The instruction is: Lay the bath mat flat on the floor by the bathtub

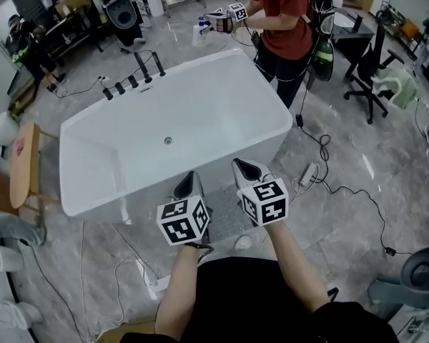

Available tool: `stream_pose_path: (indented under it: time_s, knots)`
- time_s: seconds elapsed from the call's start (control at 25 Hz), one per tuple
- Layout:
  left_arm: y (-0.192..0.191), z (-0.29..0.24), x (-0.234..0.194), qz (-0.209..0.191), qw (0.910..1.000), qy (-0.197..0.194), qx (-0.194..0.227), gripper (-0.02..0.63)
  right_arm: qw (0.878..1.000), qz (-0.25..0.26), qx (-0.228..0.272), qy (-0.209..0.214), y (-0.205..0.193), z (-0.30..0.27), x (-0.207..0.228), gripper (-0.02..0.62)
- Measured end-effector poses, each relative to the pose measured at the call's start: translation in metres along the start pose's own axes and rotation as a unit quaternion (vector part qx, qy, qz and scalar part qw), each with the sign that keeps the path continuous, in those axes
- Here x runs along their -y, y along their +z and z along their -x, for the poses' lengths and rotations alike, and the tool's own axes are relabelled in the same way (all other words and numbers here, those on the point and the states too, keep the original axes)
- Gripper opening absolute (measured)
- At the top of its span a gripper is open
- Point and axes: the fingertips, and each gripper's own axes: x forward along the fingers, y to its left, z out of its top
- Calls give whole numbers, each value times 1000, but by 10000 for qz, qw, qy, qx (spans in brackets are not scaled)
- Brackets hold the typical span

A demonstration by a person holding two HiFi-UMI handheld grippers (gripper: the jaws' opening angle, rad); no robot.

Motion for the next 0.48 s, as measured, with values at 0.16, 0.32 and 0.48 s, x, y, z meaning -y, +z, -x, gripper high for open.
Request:
stream_pose_path:
  time_s: [0.16,0.32,0.48]
  knots:
    - [24,12,-1,-413,9987,113,260,5,9987,250,435,53,42,9,-15,8]
    - [46,29,6,-501,9973,-29,527,5,9952,324,920,-32,76,24,-28,8]
    - [75,46,15,-662,9930,23,977,5,9913,496,1215,-62,103,41,-38,8]
